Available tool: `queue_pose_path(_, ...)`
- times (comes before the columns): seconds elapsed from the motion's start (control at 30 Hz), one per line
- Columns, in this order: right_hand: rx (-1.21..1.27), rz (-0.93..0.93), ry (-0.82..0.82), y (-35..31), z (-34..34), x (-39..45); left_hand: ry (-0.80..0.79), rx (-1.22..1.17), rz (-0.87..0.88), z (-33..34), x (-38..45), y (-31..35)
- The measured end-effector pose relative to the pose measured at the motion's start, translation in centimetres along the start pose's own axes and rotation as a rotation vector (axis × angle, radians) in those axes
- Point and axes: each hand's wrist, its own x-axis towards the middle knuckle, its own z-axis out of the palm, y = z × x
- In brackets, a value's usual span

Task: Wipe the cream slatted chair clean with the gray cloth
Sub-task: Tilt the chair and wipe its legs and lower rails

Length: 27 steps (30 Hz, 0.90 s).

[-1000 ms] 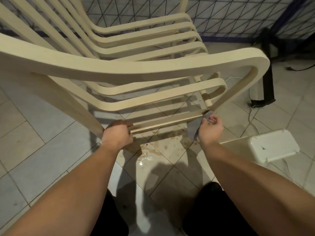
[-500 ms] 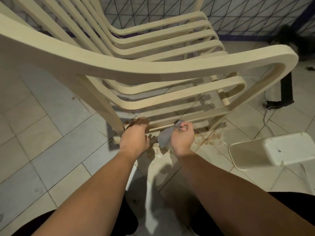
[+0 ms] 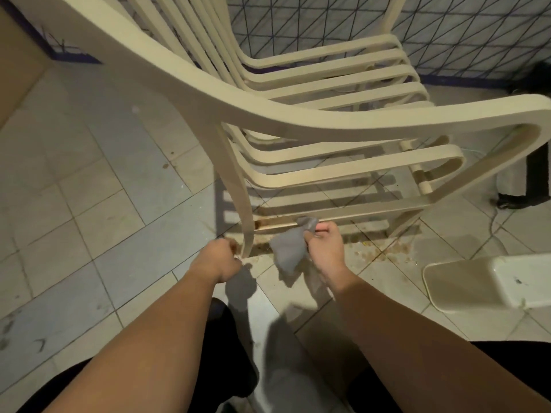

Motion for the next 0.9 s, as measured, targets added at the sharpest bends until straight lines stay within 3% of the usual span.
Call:
queue_pose_path(0.1,-0.146,-0.143,0.019,-2.2,-3.2,0.4,0.107,-0.168,0.022,-1.1,1.0,0.9)
queue_pose_path(0.3,-0.870,-0.426,0.058,-6.7,-6.7,3.5,0.226,-0.291,0.058,-1.7,2.2,2.5)
queue_pose_path(0.4,-1.106,-0.468,-0.153,-5.1,-6.6,5.6,0.256,-0.309,0.060,-1.5,2.4,2.9)
queue_pose_path(0.47,-1.146,-0.571,-0.270,-2.9,-5.7,6.5,0.265,-0.310,0.059,-1.3,2.3,2.9)
queue_pose_path(0.63,-1.165,-0.798,-0.352,-1.1,-2.6,6.0,0.296,-0.324,0.059,-1.3,2.2,3.0)
queue_pose_path(0.8,-1.198,-1.059,-0.606,0.0,-4.8,5.7,0.295,-0.310,0.054,-1.1,2.3,2.9)
queue_pose_path(0.9,-0.990,-1.013,-0.372,-1.2,-6.6,5.7,0.302,-0.289,0.051,-1.0,2.2,3.0)
